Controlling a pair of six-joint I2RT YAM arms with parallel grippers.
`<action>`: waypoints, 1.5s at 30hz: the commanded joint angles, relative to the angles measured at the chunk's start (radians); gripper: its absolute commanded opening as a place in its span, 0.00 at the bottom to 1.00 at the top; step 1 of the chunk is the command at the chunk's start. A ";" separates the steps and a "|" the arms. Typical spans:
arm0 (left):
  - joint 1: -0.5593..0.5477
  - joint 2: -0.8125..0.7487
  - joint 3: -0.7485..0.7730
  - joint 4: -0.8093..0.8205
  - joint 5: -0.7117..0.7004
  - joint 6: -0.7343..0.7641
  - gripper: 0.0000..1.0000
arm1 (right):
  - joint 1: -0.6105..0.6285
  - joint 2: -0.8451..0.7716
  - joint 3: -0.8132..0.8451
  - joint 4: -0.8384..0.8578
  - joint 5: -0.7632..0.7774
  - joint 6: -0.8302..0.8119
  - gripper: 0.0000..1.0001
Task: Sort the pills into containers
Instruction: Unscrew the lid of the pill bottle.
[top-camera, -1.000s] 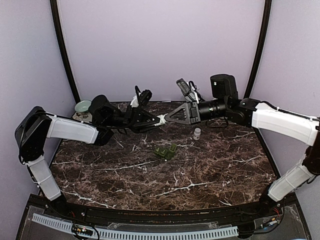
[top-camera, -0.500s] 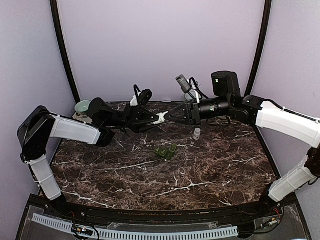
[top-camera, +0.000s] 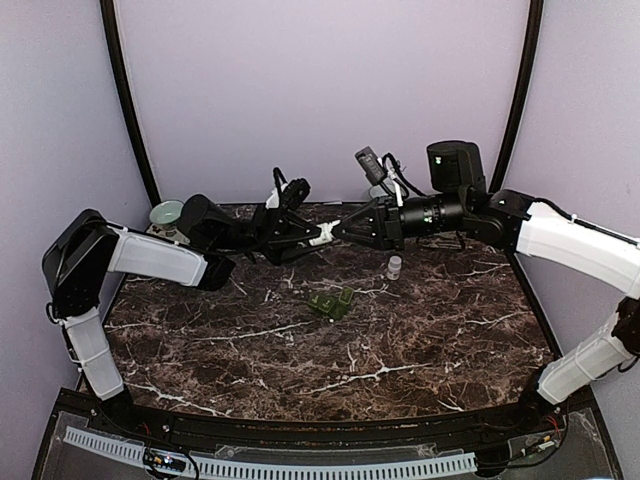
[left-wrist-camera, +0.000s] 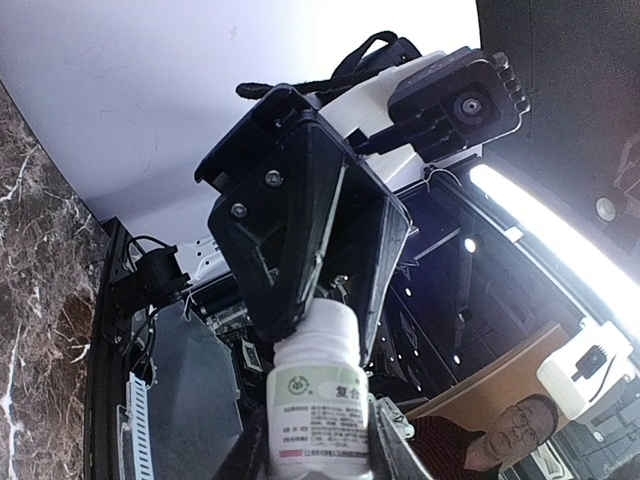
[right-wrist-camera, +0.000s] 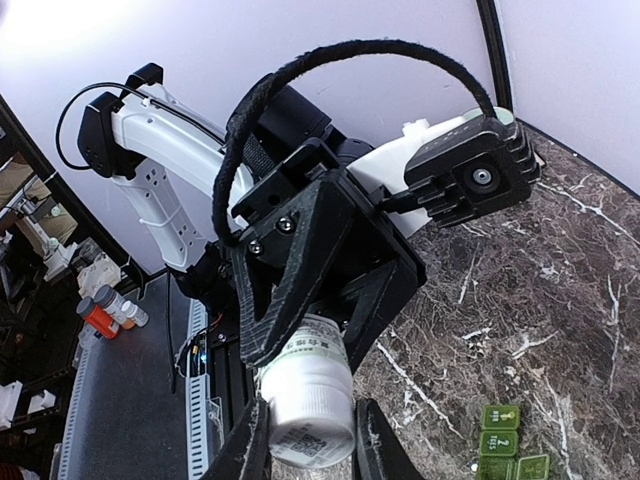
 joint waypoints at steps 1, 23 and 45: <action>0.024 -0.022 0.035 0.243 0.062 -0.010 0.00 | -0.034 -0.035 0.018 -0.062 0.021 -0.013 0.08; 0.023 0.007 0.067 0.244 0.082 -0.016 0.00 | -0.073 0.008 0.011 0.045 -0.169 0.133 0.44; 0.025 -0.108 0.100 -0.559 0.049 0.725 0.00 | -0.125 0.119 0.059 0.080 -0.225 0.651 0.50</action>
